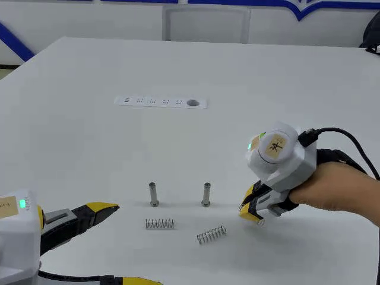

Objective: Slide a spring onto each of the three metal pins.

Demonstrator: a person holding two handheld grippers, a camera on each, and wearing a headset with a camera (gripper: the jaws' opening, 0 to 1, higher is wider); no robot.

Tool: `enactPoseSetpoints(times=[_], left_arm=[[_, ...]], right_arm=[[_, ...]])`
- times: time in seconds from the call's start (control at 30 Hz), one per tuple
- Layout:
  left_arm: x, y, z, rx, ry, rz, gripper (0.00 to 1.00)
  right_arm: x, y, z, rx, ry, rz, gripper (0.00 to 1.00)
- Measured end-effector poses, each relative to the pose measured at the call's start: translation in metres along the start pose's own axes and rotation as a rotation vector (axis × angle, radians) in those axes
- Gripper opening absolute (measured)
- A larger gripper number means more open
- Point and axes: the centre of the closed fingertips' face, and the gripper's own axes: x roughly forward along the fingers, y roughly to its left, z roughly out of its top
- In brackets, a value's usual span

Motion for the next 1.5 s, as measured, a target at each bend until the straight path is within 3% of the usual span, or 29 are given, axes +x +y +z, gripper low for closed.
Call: enactPoseSetpoints(times=[0.2,0.4,0.67,1.03,1.3,1.5], left_arm=[[0.000,-0.003,0.010,0.003,-0.019,-0.012,0.84],[-0.002,-0.001,0.029,-0.028,-0.078,-0.029,0.82],[0.010,-0.003,0.045,-0.033,-0.105,-0.067,0.78],[0.027,-0.012,0.074,-0.104,-0.189,-0.130,0.70],[0.033,-0.021,0.094,-0.085,-0.227,-0.164,0.65],[0.034,-0.027,0.105,-0.079,-0.257,-0.183,0.60]], right_arm=[[-0.011,0.003,0.008,0.048,-0.070,-0.025,0.11],[-0.021,0.006,0.018,0.078,-0.130,-0.049,0.11],[-0.039,0.010,0.040,0.109,-0.226,-0.070,0.11],[-0.079,0.033,0.086,0.106,-0.393,-0.042,0.11],[-0.110,0.055,0.122,0.075,-0.510,0.007,0.11],[-0.122,0.067,0.136,0.071,-0.574,0.056,0.11]])
